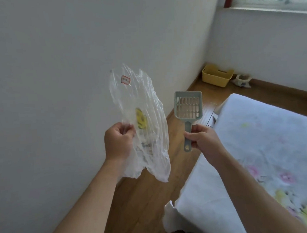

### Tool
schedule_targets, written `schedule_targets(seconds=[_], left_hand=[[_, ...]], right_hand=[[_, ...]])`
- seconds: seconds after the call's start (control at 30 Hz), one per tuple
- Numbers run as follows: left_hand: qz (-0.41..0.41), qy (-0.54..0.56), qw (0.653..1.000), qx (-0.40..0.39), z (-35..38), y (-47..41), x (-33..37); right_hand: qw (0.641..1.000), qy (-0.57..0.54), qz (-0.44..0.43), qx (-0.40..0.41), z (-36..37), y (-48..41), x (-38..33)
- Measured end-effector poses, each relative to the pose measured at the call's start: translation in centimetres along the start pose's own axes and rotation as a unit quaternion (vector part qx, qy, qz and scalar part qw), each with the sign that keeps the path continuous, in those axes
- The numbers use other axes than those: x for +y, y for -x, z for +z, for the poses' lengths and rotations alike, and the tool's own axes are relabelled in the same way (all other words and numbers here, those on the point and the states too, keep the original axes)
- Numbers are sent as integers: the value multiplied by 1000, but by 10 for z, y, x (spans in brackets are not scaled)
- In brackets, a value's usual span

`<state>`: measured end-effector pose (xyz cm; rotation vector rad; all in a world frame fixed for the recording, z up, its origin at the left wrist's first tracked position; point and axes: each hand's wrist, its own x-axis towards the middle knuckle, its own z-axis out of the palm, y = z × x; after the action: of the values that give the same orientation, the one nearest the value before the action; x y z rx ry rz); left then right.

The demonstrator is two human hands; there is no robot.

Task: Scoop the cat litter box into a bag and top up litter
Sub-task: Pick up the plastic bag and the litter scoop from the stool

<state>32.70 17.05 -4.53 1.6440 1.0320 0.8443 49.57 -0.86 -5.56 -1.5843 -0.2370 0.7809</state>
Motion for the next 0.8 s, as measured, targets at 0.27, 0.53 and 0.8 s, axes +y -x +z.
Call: schedule_targets(seconds=[0.27, 0.53, 0.8], left_hand=[[42, -5, 993, -107, 44, -104, 0], [69, -35, 982, -172, 135, -207, 4], [86, -32, 973, -212, 221, -291, 38]], right_hand=[[995, -38, 3, 88, 12, -56, -20], [987, -57, 2, 152, -1, -161, -38], [981, -34, 2, 192, -33, -248, -80]])
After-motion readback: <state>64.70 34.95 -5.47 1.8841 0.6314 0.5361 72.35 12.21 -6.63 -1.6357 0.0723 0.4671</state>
